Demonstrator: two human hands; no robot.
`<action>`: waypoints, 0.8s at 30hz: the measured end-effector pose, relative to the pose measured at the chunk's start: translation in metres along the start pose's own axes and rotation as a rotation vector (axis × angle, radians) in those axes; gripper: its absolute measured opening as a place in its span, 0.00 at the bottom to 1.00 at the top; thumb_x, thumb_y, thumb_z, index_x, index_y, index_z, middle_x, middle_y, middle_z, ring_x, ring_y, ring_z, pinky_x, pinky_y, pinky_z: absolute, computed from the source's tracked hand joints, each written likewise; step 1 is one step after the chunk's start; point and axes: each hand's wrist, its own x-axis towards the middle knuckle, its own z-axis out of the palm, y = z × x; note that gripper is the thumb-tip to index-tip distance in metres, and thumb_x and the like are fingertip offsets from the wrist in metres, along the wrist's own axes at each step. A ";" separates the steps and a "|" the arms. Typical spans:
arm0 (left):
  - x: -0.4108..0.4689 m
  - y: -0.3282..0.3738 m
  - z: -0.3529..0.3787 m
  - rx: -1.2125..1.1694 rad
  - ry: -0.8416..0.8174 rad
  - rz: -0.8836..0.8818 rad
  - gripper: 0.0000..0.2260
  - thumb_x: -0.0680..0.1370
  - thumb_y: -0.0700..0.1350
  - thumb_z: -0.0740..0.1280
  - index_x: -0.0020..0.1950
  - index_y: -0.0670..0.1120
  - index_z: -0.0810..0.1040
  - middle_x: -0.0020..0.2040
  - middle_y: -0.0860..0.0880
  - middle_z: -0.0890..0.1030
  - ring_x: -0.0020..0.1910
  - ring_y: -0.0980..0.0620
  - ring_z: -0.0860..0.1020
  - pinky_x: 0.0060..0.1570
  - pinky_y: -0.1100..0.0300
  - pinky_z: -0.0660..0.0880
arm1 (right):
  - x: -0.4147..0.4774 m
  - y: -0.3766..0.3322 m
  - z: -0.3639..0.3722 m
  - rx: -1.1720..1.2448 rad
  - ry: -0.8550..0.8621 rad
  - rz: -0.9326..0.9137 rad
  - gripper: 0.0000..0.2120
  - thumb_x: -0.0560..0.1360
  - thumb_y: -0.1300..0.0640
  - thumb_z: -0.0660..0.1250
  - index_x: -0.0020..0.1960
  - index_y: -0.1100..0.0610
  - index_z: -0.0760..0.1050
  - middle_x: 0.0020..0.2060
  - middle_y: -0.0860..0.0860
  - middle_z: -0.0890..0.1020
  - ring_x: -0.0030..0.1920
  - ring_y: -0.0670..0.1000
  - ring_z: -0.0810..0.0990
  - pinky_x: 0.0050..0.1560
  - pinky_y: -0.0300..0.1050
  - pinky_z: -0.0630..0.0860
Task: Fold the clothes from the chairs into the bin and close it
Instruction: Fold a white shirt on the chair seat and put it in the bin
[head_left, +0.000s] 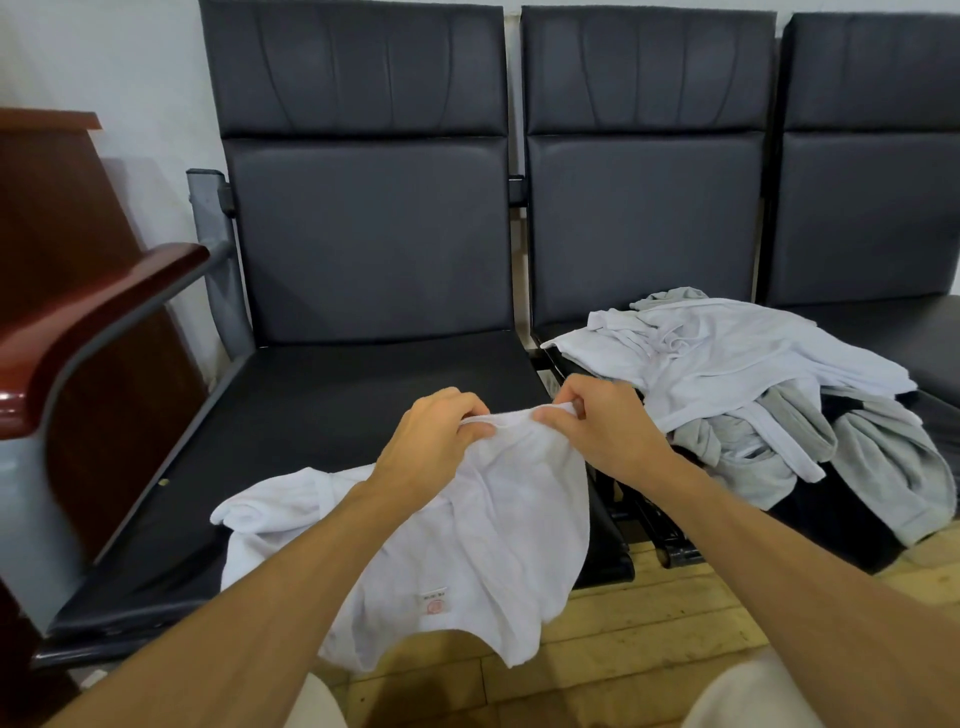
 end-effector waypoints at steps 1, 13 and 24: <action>0.001 0.000 -0.001 0.031 -0.028 -0.013 0.13 0.79 0.49 0.67 0.63 0.50 0.75 0.55 0.51 0.75 0.46 0.55 0.71 0.46 0.69 0.68 | 0.001 -0.001 -0.002 -0.004 0.016 0.007 0.14 0.75 0.51 0.71 0.35 0.52 0.69 0.29 0.45 0.71 0.31 0.43 0.69 0.32 0.33 0.63; -0.013 -0.009 0.020 0.055 -0.046 0.044 0.11 0.83 0.48 0.60 0.61 0.47 0.77 0.56 0.48 0.79 0.51 0.50 0.77 0.54 0.56 0.76 | -0.005 0.019 -0.006 -0.402 -0.045 -0.012 0.19 0.71 0.43 0.72 0.56 0.51 0.77 0.52 0.48 0.79 0.58 0.51 0.75 0.61 0.47 0.70; -0.022 -0.026 0.007 -0.189 0.019 0.033 0.12 0.83 0.47 0.59 0.63 0.51 0.76 0.56 0.53 0.80 0.52 0.55 0.78 0.54 0.60 0.76 | 0.007 -0.008 0.030 -0.350 -0.270 -0.204 0.11 0.79 0.49 0.64 0.49 0.55 0.80 0.40 0.48 0.78 0.43 0.50 0.76 0.56 0.44 0.72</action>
